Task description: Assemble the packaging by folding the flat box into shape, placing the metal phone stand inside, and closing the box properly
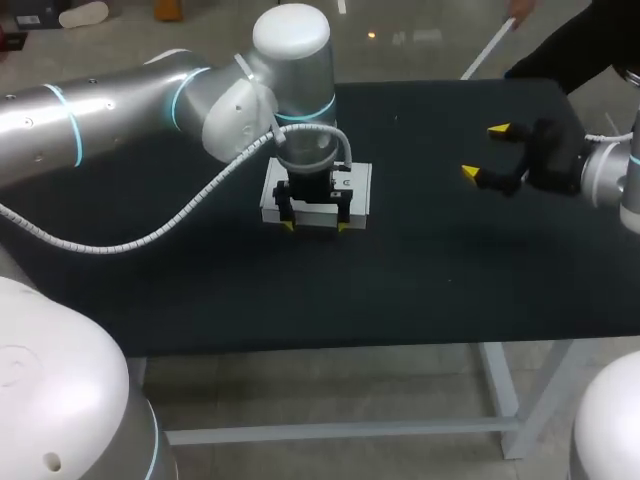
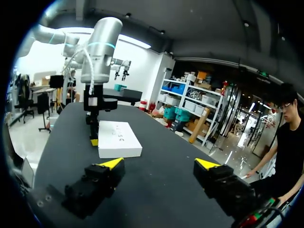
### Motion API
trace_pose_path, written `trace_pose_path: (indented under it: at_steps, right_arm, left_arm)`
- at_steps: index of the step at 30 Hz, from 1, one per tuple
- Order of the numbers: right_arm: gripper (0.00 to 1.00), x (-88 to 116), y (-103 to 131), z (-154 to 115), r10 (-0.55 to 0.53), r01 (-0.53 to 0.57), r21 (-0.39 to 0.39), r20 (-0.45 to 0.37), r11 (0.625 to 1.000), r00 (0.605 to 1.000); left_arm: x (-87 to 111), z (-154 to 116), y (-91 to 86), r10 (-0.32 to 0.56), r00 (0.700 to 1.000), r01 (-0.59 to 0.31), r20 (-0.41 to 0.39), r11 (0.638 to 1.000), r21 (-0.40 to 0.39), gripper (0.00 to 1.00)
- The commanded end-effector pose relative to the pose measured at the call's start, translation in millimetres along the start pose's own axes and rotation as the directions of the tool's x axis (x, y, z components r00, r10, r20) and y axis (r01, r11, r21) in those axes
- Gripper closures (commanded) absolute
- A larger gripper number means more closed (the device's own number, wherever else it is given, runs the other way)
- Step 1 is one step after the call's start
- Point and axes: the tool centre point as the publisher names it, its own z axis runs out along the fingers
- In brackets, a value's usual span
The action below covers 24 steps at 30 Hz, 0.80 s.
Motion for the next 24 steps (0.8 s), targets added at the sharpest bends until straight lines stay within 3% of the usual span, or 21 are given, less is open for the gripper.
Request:
trace_pose_path:
  at_steps: [1,24]
  right_arm:
    - [0.0,0.6,-1.4,-0.4,-0.002,0.002,-0.007,0.002,1.0,1.0]
    - [0.0,0.6,-1.4,-0.4,-0.002,0.002,-0.007,0.002,1.0,1.0]
  left_arm:
    - [4.2,-2.2,-12.7,0.004,1.0,-0.004,0.028,1.0,-0.017,0.0]
    - [-12.6,3.6,-74.0,0.014,0.999,-0.015,0.029,1.0,0.006,0.0]
